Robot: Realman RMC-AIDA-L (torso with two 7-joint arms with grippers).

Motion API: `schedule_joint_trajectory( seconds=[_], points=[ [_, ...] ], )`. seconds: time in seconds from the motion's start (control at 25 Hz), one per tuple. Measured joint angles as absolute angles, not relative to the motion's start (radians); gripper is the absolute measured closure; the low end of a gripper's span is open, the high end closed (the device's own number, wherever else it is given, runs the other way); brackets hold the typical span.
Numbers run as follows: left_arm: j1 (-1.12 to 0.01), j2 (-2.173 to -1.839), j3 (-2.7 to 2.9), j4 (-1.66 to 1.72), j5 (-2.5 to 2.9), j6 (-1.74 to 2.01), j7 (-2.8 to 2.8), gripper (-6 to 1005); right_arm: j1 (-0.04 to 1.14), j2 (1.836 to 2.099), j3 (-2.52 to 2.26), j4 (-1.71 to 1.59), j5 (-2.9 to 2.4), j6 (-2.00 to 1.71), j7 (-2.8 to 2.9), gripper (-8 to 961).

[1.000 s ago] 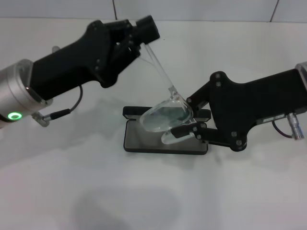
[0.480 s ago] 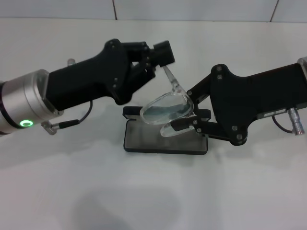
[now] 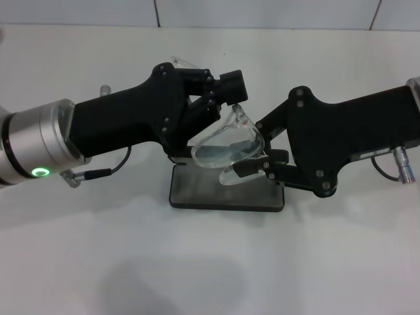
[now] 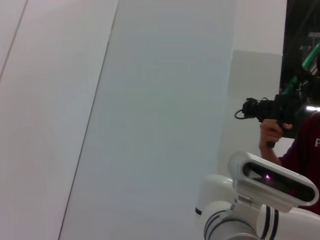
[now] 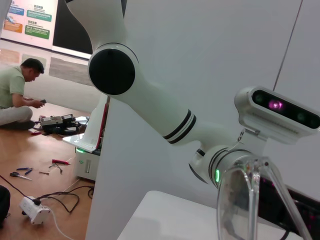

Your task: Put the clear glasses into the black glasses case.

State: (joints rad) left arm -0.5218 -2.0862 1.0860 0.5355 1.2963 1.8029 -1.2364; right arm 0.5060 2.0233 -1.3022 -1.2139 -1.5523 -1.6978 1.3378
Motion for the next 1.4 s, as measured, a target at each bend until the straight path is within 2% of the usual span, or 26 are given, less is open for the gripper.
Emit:
schedule_joint_trajectory(
  seconds=[1.4],
  points=[
    [-0.521,-2.086,1.137,0.538,1.301,1.837,-1.224,937,0.496,2.023,-1.303,-1.193,-1.542,-1.697,1.313,839]
  ],
)
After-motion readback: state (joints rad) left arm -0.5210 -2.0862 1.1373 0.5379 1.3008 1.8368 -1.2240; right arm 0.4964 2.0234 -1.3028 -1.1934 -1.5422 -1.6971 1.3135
